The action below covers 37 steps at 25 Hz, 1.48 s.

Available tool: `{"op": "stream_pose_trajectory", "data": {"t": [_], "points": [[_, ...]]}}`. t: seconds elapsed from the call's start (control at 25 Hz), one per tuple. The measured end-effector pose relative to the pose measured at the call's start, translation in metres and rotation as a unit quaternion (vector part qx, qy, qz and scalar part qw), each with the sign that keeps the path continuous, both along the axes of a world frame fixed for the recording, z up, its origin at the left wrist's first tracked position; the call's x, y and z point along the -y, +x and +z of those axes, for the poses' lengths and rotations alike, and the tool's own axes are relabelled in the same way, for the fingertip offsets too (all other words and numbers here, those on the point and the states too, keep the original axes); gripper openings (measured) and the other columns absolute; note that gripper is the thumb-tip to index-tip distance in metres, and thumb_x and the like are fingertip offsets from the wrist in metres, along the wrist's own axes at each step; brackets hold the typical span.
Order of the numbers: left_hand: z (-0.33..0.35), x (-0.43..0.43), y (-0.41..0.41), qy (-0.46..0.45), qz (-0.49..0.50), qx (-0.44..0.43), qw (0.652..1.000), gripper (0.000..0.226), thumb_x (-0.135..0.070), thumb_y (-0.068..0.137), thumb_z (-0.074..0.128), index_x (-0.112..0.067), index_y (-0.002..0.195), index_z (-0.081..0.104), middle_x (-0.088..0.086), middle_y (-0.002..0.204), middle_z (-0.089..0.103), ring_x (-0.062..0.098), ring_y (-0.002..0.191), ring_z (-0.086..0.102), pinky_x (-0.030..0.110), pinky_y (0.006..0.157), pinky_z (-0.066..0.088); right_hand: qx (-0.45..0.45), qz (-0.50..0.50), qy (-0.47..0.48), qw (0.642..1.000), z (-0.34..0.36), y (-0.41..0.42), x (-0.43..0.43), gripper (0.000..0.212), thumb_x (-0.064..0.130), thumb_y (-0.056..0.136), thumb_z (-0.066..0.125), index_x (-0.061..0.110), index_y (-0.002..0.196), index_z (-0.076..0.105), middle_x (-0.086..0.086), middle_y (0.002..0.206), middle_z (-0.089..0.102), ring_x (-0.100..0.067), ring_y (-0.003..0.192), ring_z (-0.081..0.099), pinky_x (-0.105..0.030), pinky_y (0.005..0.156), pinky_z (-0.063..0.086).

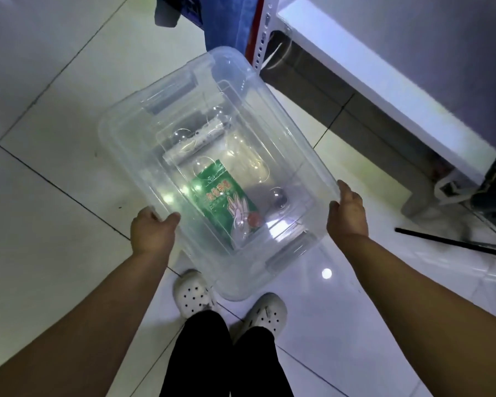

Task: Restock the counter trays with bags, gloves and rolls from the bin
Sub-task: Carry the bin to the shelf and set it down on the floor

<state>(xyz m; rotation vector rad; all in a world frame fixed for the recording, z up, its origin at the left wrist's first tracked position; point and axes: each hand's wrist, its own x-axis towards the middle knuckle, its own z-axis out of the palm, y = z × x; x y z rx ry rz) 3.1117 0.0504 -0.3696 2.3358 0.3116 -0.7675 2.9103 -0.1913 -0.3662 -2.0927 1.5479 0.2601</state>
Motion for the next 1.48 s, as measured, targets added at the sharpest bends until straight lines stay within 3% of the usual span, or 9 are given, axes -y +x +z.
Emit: {"op": "stream_pose_trajectory", "data": {"t": [0.12,0.28,0.44,0.76,0.92,1.0,1.16,1.32,1.48], "points": [[-0.016,-0.003,0.0,-0.041,0.054,-0.05,0.996,0.019,-0.019,0.08,0.067,-0.01,0.087,0.052,0.008,0.081,0.053,0.026,0.074,0.055,0.04,0.081,0.049,0.056,-0.142,0.096,0.984,-0.011,0.004,0.006,0.048,0.016,0.097,0.037,0.019,0.143,0.025,-0.018,0.138,0.041,-0.038,0.118,0.048,-0.044,0.102,0.042],[-0.026,-0.006,0.005,-0.089,0.091,-0.108,0.986,0.023,-0.01,0.084,0.063,-0.012,0.07,0.045,0.007,0.058,0.051,0.013,0.043,0.054,0.045,0.083,0.052,0.108,-0.373,0.208,0.898,-0.018,0.006,0.008,0.044,0.028,0.094,0.043,0.003,0.13,0.037,-0.024,0.119,0.051,-0.038,0.098,0.06,-0.039,0.064,0.056],[-0.022,-0.001,0.002,-0.12,0.081,-0.131,0.981,0.018,-0.009,0.087,0.06,-0.007,0.075,0.047,0.008,0.06,0.049,0.014,0.049,0.054,0.026,0.063,0.057,0.119,-0.353,0.174,0.912,-0.02,0.006,0.02,0.045,0.031,0.094,0.045,-0.004,0.121,0.043,-0.02,0.1,0.054,-0.026,0.068,0.056,-0.026,0.051,0.048],[-0.025,0.025,-0.026,-0.146,0.123,-0.14,0.972,0.026,-0.011,0.085,0.063,0.001,0.101,0.046,0.024,0.085,0.058,0.018,0.064,0.063,0.037,0.076,0.055,0.186,-0.253,0.148,0.938,-0.015,-0.002,0.042,0.054,0.018,0.087,0.06,0.015,0.133,0.031,-0.007,0.111,0.05,-0.021,0.089,0.054,-0.025,0.071,0.049],[-0.013,0.029,-0.037,0.047,-0.092,0.059,0.993,0.102,-0.025,0.07,0.079,-0.002,0.143,0.012,0.025,0.147,0.026,0.035,0.135,0.026,0.04,0.108,0.026,0.2,-0.325,0.219,0.898,-0.022,-0.027,-0.009,0.082,0.022,0.079,0.072,0.01,0.142,0.02,-0.01,0.134,0.046,-0.021,0.106,0.052,-0.035,0.09,0.042],[-0.009,0.039,-0.045,0.088,-0.32,0.182,0.926,0.107,-0.033,0.067,0.079,-0.012,0.146,0.011,0.021,0.153,0.016,0.033,0.142,0.011,0.044,0.113,0.014,0.184,-0.359,0.249,0.88,-0.027,-0.034,-0.035,0.089,0.024,0.076,0.075,0.011,0.143,0.017,-0.011,0.141,0.038,-0.023,0.115,0.048,-0.034,0.092,0.039],[-0.019,0.06,-0.05,0.11,-0.564,0.146,0.805,0.1,-0.041,0.073,0.073,-0.027,0.148,0.009,0.01,0.159,-0.004,0.029,0.144,-0.013,0.053,0.115,0.002,0.213,-0.428,0.328,0.815,-0.034,-0.035,-0.054,0.075,0.023,0.075,0.076,0.011,0.135,0.033,-0.011,0.138,0.045,-0.029,0.115,0.053,-0.044,0.102,0.043],[-0.024,0.061,-0.05,0.149,-0.583,0.143,0.786,0.099,-0.044,0.075,0.071,-0.029,0.148,0.005,0.01,0.159,-0.008,0.031,0.144,-0.016,0.056,0.114,0.003,0.168,-0.383,0.233,0.878,-0.034,-0.027,-0.065,0.033,0.026,0.071,0.078,0.016,0.094,0.056,-0.012,0.106,0.063,-0.02,0.085,0.062,-0.034,0.077,0.052],[-0.027,0.061,-0.051,0.147,-0.579,0.155,0.787,0.099,-0.045,0.074,0.071,-0.03,0.147,0.005,0.009,0.159,-0.007,0.03,0.144,-0.014,0.056,0.114,0.004,0.099,-0.33,0.115,0.932,-0.038,-0.015,-0.077,0.036,0.028,0.077,0.071,0.002,0.096,0.055,-0.019,0.103,0.057,-0.028,0.084,0.057,-0.037,0.082,0.05]]}}
